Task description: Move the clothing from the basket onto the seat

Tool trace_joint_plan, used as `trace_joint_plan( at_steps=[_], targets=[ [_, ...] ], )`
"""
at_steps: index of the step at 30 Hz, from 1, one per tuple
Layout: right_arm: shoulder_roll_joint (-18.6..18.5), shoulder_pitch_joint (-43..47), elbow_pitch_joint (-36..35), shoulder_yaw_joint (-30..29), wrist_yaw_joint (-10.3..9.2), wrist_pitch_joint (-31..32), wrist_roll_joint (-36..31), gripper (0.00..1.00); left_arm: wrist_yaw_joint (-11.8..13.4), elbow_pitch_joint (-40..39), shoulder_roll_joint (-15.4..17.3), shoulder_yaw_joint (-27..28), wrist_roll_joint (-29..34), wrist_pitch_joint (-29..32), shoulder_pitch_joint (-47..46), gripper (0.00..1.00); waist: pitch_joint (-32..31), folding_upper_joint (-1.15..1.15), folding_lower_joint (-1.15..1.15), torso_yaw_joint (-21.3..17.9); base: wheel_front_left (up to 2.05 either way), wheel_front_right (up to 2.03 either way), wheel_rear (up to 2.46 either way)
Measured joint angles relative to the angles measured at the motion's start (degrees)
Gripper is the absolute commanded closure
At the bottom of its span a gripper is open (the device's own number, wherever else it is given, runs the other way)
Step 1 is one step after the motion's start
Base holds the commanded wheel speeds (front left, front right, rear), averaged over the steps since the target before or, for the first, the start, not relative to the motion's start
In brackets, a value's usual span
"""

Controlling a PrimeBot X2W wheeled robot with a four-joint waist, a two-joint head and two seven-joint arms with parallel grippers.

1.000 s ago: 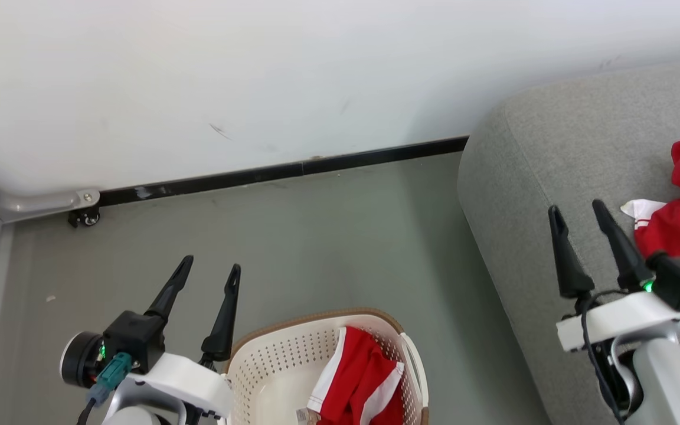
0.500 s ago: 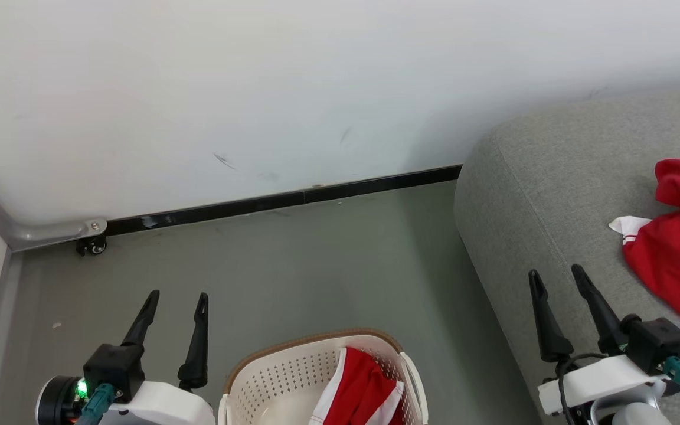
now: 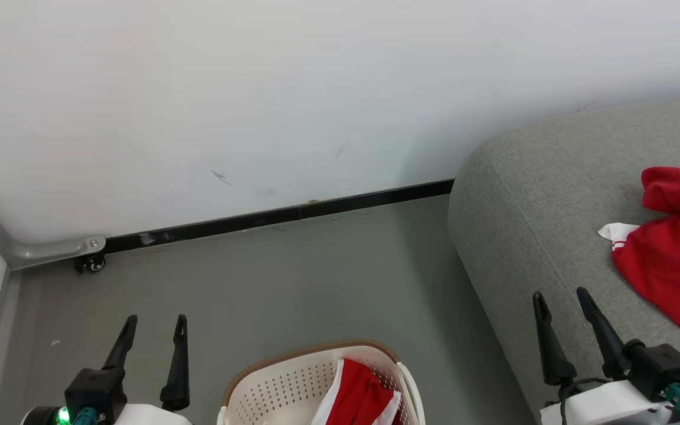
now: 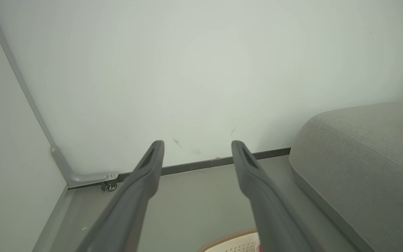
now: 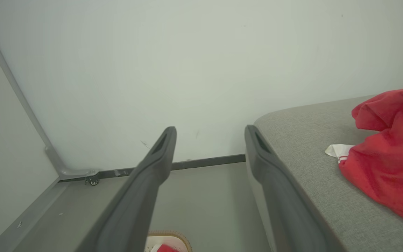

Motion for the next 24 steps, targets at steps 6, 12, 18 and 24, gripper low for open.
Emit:
trace_joint_plan(
  at_steps=[6,12,18,24],
  targets=[
    [0.6,1.2,-1.5,-0.2,-0.01,0.6,-0.5,0.00,0.0,-0.4,-0.3,1.0,0.4,0.0,0.9,0.00,-0.5,0.00,0.00,-0.4,0.00,0.00,0.00],
    [0.7,1.5,-3.5,-0.1,0.00,1.3,-1.5,0.00,0.7,-1.5,-0.9,2.2,0.6,0.0,1.9,0.00,-0.7,0.00,0.00,-0.7,0.00,0.00,0.00],
    [0.8,2.1,-5.1,-0.2,0.00,1.8,-1.6,0.00,0.7,-2.1,-1.4,2.5,1.0,0.0,2.0,0.00,-0.6,0.00,0.00,-0.5,0.00,0.00,0.00],
    [1.0,2.7,-6.2,-0.2,0.00,2.3,-1.6,0.00,0.1,-2.3,-1.6,2.7,1.1,0.0,2.0,0.00,-0.4,0.00,0.00,-0.4,0.00,0.00,0.00]
  ],
)
